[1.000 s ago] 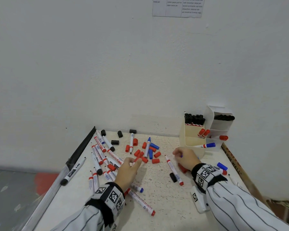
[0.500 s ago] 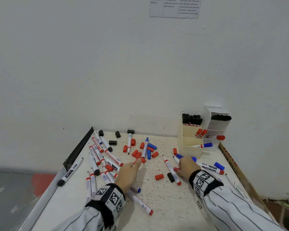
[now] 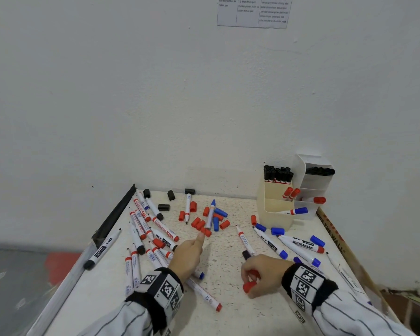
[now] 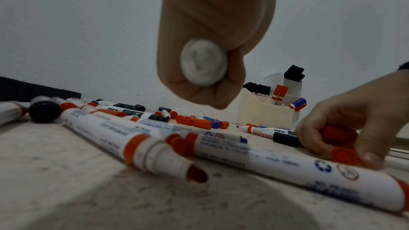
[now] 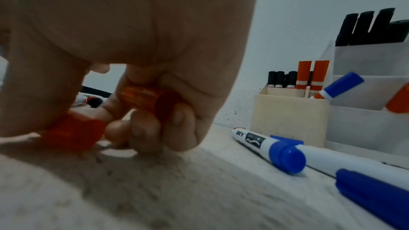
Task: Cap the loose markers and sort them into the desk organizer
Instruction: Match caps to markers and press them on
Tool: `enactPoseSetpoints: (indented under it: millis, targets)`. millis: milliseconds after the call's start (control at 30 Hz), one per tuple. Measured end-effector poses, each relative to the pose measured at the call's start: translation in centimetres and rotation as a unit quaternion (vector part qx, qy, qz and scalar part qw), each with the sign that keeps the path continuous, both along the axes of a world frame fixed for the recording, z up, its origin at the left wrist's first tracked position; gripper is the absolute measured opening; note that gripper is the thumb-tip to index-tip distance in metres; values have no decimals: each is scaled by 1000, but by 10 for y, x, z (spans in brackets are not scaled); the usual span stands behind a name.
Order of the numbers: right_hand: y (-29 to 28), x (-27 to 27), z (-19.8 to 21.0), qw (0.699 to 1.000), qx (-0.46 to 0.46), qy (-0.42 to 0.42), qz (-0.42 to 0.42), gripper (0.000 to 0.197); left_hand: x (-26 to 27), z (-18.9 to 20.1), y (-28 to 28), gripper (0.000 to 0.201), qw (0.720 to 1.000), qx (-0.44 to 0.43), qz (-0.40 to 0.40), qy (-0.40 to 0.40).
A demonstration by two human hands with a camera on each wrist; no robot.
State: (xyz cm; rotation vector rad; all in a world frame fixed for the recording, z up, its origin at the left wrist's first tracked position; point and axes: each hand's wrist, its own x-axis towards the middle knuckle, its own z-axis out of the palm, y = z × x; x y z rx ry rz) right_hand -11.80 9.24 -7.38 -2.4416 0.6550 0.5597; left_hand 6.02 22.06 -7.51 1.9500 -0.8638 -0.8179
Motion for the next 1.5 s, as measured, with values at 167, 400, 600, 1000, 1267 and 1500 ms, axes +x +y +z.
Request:
enactPoseSetpoints:
  millis: [167,400,600,1000,1267,1500]
  targets:
    - [-6,7,3,991,-38,-77,-98,14,2,0,1,49,1000,8,1,7]
    - [-39,28,-3,922,-26,-179,-343,25,3,0,4,51,1000,15,11,25]
    - [-39,22,12,865,-33,-352,-356,31,2,-1,6,48,999,-10,8,30]
    - [5,39,18,853,69,-455,-245,25,-9,-8,8,34,977,-42,-124,-169]
    - [11,36,7,905,88,-366,-198,25,-10,-14,7,43,982,-81,-84,-147]
    - [8,33,-1,903,66,-356,-231,11,-13,-15,6,24,976,-92,-58,-189]
